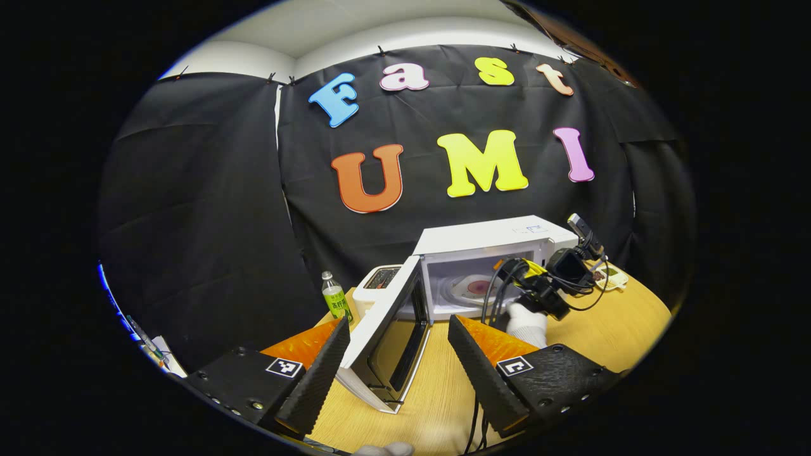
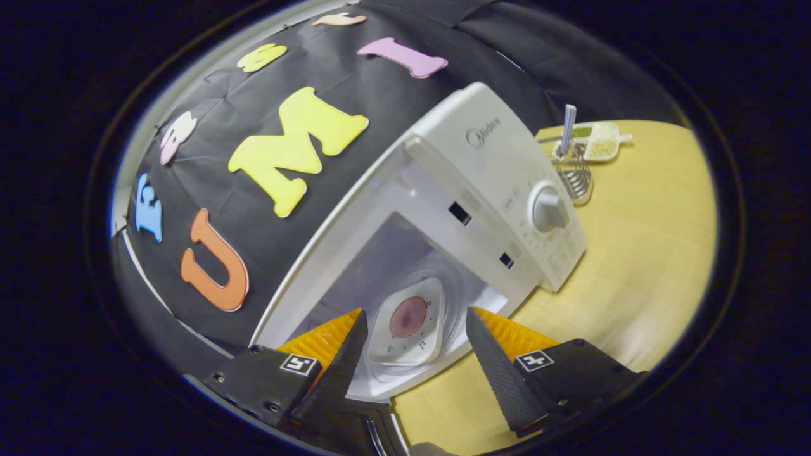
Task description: Open the microwave oven with the left hand, put the food in, and close the microwave oven.
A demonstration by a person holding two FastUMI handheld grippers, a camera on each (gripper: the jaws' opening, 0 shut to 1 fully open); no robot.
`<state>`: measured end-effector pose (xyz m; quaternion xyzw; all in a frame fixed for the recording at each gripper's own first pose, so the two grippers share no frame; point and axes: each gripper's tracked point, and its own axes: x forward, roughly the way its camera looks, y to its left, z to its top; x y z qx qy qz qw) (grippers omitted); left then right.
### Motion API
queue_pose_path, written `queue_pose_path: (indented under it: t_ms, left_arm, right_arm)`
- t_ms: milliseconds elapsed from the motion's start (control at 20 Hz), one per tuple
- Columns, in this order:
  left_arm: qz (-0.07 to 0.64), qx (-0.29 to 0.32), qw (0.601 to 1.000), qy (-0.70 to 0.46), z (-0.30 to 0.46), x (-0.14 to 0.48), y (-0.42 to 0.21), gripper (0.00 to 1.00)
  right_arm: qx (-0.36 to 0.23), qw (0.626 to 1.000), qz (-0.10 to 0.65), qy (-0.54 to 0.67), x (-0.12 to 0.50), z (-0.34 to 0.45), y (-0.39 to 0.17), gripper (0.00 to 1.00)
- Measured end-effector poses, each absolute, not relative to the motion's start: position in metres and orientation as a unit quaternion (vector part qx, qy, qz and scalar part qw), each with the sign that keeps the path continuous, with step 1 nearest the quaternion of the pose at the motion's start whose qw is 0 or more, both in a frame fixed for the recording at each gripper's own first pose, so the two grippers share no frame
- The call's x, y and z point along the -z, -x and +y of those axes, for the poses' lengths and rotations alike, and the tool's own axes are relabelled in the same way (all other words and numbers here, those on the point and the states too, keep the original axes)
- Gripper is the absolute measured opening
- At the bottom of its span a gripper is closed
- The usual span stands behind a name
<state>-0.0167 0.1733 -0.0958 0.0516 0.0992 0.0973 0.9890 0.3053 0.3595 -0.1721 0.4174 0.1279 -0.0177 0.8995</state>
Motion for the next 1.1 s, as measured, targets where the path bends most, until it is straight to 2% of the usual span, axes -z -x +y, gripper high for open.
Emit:
queue_pose_path:
  t_ms: [100,150,200,300,350,400,450,500,550,600,650,850,900,950,1000,1050,1100]
  left_arm:
    - [0.095,-0.096,0.989,-0.058,0.178,0.088,0.015,0.95]
    - [0.091,-0.094,0.99,-0.059,0.179,0.085,0.015,0.95]
    - [0.091,-0.093,0.99,-0.058,0.181,0.082,0.014,0.95]
    - [0.088,-0.094,0.99,-0.061,0.185,0.078,0.013,0.95]
    - [0.088,-0.091,0.99,-0.062,0.186,0.078,0.013,0.95]
    - [0.085,-0.088,0.99,-0.066,0.187,0.078,0.012,0.95]
    - [0.082,-0.087,0.99,-0.073,0.19,0.076,0.011,0.95]
    - [0.082,-0.087,0.99,-0.079,0.194,0.076,0.009,0.95]
    - [0.081,-0.087,0.99,-0.08,0.195,0.076,0.008,0.95]
    - [0.079,-0.085,0.99,-0.077,0.196,0.076,0.005,0.95]
    - [0.076,-0.085,0.991,-0.072,0.196,0.075,0.002,0.95]
    - [0.06,-0.085,0.992,-0.067,0.196,0.073,-0.013,0.95]
    - [0.057,-0.081,0.993,-0.065,0.196,0.074,-0.018,1.0]
    - [0.055,-0.08,0.993,-0.065,0.196,0.075,-0.023,0.95]
    - [0.054,-0.078,0.993,-0.065,0.197,0.078,-0.026,0.95]
    - [0.054,-0.081,0.993,-0.065,0.2,0.082,-0.03,0.92]
    - [0.058,-0.084,0.993,-0.058,0.205,0.086,-0.032,0.76]
  right_arm:
    - [0.011,0.923,0.119,-0.367,0.152,0.339,-0.29,0.99]
    - [0.001,0.928,0.112,-0.354,0.14,0.331,-0.28,0.87]
    - [-0.014,0.933,0.111,-0.343,0.131,0.325,-0.269,0.99]
    - [-0.037,0.95,0.092,-0.297,0.108,0.3,-0.252,0.99]
    - [-0.04,0.962,0.085,-0.258,0.102,0.282,-0.247,0.89]
    - [-0.042,0.971,0.077,-0.223,0.095,0.263,-0.238,1.0]
    - [-0.042,0.977,0.071,-0.195,0.088,0.248,-0.227,0.91]
    - [-0.044,0.981,0.072,-0.177,0.085,0.234,-0.217,1.0]
    - [-0.047,0.983,0.078,-0.159,0.085,0.221,-0.205,1.0]
    - [-0.05,0.986,0.082,-0.134,0.082,0.207,-0.193,0.91]
    - [-0.046,0.99,0.083,-0.109,0.078,0.192,-0.181,1.0]
    - [-0.028,0.995,0.075,-0.058,0.054,0.144,-0.146,1.0]
    - [-0.024,0.996,0.075,-0.048,0.048,0.135,-0.138,1.0]
    - [-0.02,0.997,0.071,-0.036,0.041,0.129,-0.125,0.91]
    - [-0.015,0.997,0.068,-0.022,0.033,0.123,-0.119,1.0]
    - [-0.008,0.998,0.068,-0.01,0.03,0.114,-0.112,1.0]
    - [-0.005,0.998,0.062,-0.006,0.025,0.109,-0.106,1.0]
